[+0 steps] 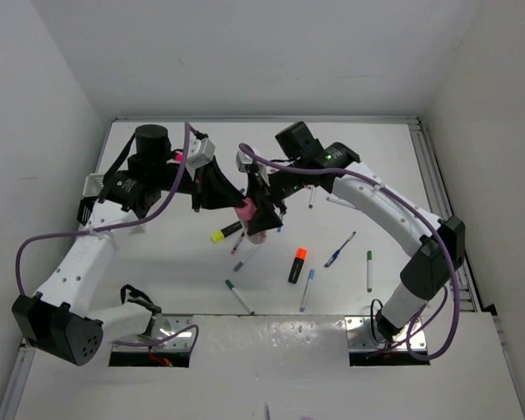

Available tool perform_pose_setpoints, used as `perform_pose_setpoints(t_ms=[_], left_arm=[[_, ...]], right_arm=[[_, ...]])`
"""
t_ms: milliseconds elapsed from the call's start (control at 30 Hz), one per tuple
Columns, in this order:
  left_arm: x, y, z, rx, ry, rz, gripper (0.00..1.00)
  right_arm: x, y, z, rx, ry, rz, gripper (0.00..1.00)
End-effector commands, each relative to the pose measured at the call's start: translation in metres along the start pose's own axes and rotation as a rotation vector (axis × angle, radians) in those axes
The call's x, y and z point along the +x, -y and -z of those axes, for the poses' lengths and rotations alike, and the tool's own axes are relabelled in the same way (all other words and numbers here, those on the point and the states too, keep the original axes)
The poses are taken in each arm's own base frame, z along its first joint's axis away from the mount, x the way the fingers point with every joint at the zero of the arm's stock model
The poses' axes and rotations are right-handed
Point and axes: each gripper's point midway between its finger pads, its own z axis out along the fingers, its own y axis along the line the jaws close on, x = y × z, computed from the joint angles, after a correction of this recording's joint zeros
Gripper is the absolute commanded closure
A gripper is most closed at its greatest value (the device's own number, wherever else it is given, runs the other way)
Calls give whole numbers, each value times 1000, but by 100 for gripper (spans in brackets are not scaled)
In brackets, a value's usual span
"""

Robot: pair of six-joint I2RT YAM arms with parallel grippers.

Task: Sort the stationery into containers
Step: Pick up the stationery from the center of the board, then place the stationery in the storage box.

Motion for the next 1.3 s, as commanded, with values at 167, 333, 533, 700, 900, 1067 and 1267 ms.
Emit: perform_pose_setpoints(t_ms=[167, 333, 533, 700, 900, 1067, 1267], left_arm=[[-14, -18, 27, -96, 20, 94, 100], [-38, -59, 81, -356, 83, 143, 100], [-5, -144, 216, -973, -29, 268, 100], [10, -163, 323, -1339, -141, 353, 100], [35, -138, 376, -1505, -173, 439, 100], [59, -119, 415, -1649, -174, 557, 100], [69, -101, 437, -1800, -204, 571, 100]], right_arm=[[-38, 23, 23, 101, 157, 36, 3], [-23, 50, 53, 244, 184, -27, 1], [16, 86, 95, 484, 189, -121, 1], [43, 97, 118, 587, 220, -231, 1], [68, 95, 132, 628, 230, -290, 2], [80, 91, 132, 633, 245, -338, 2], [82, 92, 138, 642, 248, -348, 2]])
